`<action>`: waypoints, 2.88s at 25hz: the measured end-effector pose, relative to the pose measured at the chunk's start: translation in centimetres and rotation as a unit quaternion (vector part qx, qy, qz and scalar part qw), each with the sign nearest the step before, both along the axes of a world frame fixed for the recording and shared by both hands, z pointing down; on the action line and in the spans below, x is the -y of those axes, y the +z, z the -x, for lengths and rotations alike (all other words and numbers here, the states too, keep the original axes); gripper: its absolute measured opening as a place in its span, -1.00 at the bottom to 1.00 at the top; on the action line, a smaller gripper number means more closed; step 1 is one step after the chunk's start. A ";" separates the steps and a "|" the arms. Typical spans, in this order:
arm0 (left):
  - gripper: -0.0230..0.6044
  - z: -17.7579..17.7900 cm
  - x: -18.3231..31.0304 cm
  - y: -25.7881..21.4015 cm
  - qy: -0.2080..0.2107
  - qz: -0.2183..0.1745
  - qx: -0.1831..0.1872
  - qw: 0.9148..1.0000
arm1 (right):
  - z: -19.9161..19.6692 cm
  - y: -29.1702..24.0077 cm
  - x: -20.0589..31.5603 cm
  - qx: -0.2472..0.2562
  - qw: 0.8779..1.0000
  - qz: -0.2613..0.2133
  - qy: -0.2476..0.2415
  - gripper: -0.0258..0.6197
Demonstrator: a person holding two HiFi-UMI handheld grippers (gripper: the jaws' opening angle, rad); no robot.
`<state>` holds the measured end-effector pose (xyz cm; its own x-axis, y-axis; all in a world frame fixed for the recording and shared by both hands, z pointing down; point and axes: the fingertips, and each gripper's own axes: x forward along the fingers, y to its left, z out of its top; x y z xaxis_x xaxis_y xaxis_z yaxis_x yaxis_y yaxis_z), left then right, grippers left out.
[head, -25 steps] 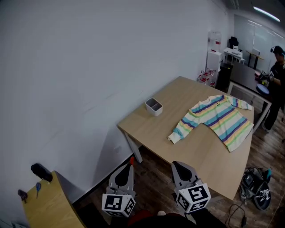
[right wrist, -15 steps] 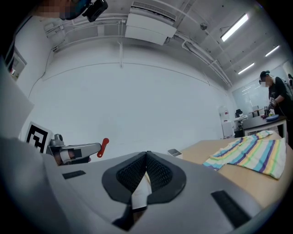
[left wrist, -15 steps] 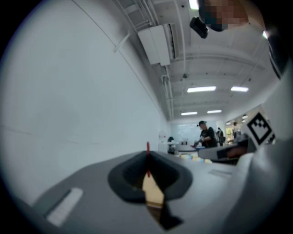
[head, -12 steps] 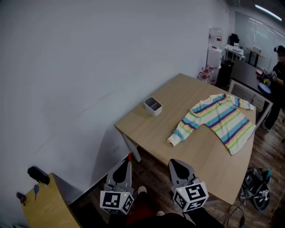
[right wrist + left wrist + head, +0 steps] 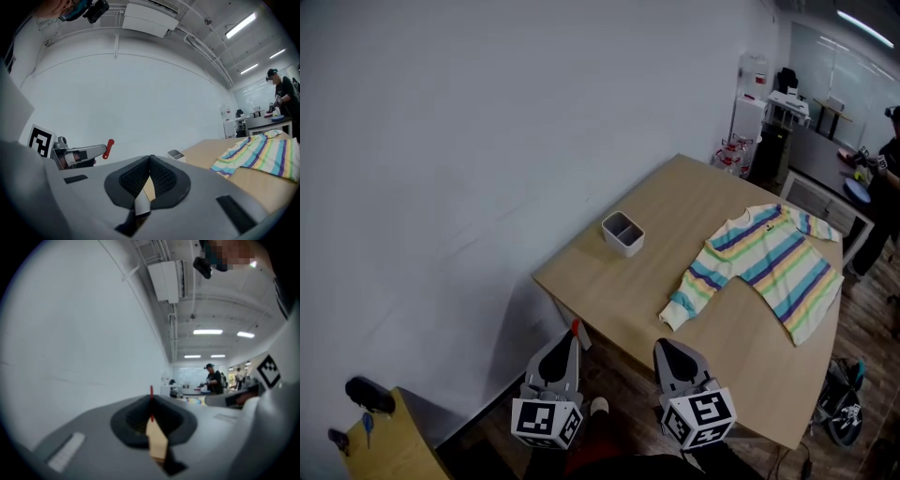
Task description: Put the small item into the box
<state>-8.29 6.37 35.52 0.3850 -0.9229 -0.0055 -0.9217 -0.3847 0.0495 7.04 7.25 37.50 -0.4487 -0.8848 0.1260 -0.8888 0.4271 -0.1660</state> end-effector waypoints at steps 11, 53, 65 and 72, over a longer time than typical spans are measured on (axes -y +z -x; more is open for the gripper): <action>-0.90 3.3 10.1 0.8 0.030 0.017 -0.014 0.999 | 4.4 0.6 9.5 -0.008 1.000 0.021 0.018 -0.90; -0.90 -0.4 32.0 3.7 0.144 0.042 -0.003 0.989 | 0.2 3.2 27.2 -0.036 0.985 0.059 0.160 -0.90; -0.90 -6.7 36.7 6.1 0.196 0.062 0.023 0.978 | -3.3 5.6 30.7 -0.034 0.979 0.083 0.185 -0.90; -0.90 -9.4 38.8 8.1 0.220 0.080 0.036 0.972 | -4.4 7.3 32.4 -0.034 0.976 0.101 0.192 -0.90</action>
<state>1.09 -32.44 43.65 0.7363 -0.6558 0.1668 -0.6733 -0.7347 0.0829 11.42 -25.10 44.82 -0.0743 -0.9402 0.3324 -0.9887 0.0259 -0.1476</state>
